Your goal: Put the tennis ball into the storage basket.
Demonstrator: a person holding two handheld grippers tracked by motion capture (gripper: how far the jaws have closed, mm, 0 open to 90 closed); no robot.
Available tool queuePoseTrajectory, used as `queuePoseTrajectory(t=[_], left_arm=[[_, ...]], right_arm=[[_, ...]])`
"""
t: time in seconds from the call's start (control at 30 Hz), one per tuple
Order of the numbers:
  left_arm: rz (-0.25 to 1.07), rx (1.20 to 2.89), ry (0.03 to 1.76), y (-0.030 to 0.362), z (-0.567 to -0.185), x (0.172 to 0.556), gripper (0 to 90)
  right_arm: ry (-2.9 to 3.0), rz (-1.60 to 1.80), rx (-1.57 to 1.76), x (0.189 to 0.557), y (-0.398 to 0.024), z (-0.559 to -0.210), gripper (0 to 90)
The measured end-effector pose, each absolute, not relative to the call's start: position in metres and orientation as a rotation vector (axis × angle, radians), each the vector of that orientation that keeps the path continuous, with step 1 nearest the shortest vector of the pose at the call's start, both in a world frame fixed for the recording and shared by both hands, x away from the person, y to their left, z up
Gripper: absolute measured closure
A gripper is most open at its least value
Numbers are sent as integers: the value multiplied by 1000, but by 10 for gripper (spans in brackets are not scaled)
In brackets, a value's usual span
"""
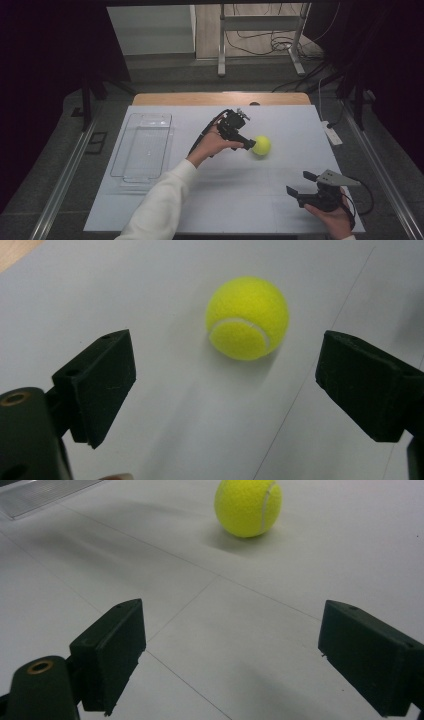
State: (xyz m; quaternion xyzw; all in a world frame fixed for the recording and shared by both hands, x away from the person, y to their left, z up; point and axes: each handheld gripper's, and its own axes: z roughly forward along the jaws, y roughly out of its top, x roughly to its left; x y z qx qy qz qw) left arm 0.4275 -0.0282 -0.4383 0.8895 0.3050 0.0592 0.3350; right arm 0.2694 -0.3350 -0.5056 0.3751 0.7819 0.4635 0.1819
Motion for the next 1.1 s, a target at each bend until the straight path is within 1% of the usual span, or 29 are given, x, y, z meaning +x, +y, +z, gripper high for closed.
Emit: queuePoseTrajectory(t=[1.1], left_arm=[[136, 2341, 784, -51, -442, 440, 105]], right_arm=[[2213, 1302, 1066, 270, -336, -507, 119]])
